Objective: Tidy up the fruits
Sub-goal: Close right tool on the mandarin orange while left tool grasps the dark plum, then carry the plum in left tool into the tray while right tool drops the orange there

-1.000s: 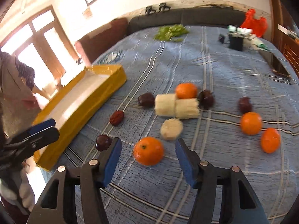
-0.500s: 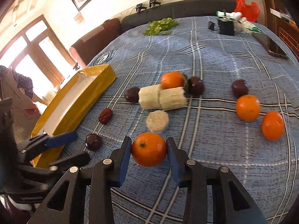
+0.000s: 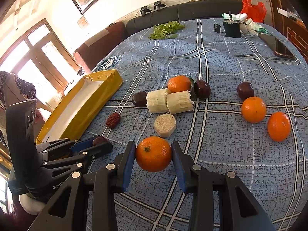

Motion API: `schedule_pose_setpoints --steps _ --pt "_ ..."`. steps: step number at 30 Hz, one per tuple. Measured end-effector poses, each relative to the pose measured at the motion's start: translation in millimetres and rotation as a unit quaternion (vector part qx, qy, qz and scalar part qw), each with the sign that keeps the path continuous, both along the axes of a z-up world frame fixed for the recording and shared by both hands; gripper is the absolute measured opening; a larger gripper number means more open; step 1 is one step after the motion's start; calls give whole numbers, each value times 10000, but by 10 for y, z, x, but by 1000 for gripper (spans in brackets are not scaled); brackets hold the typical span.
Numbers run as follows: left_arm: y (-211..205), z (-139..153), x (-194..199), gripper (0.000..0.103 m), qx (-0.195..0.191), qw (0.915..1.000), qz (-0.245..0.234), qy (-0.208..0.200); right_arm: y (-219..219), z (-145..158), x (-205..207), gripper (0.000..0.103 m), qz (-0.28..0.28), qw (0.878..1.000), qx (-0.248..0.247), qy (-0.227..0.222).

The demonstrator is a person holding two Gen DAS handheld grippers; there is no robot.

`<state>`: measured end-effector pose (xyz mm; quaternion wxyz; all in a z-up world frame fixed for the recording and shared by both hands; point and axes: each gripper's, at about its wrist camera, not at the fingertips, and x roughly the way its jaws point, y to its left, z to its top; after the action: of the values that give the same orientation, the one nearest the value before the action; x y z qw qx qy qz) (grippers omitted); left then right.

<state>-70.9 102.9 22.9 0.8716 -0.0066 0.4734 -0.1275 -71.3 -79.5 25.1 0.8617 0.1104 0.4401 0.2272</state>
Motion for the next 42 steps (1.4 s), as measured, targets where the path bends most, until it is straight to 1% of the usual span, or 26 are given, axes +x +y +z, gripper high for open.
schedule_pose_setpoints --steps 4,7,12,15,19,21,25,27,32,34,37,40,42 --pt "63 159 -79 25 -233 9995 165 -136 46 103 -65 42 73 9999 35 -122" --pt "138 305 -150 25 -324 9986 303 -279 119 212 -124 42 160 9995 96 -258" --pt "333 561 -294 25 -337 9963 559 -566 298 382 -204 42 397 9980 221 -428" --pt "515 709 -383 25 -300 9936 798 -745 451 473 -245 42 581 9967 271 -498" --pt "778 805 -453 25 -262 9893 1151 -859 688 582 -283 42 846 9943 324 -570" --pt "962 842 -486 25 -226 9857 1398 -916 823 646 -306 42 999 9926 345 -605" --pt "1327 835 -547 25 -89 9780 1869 -919 1185 763 -296 42 1366 9881 430 -569" --pt "1595 788 -558 25 -39 9721 2180 -865 1415 791 -272 42 1559 9854 455 -516" --pt "2141 559 -503 25 -66 9596 2757 -552 1960 670 -213 43 1959 9794 423 -256" --pt "2295 450 -480 25 -91 9565 2884 -428 2190 583 -165 43 2156 9755 416 -95" --pt "2426 325 -480 26 -140 9551 2947 -274 2526 411 -154 43 2370 9713 183 69" --pt "2544 245 -527 26 -221 9527 3025 -184 2791 249 -201 43 2551 9668 -129 111" --pt "2611 222 -551 26 -349 9505 3084 -156 2932 176 -237 43 2643 9639 -309 97"
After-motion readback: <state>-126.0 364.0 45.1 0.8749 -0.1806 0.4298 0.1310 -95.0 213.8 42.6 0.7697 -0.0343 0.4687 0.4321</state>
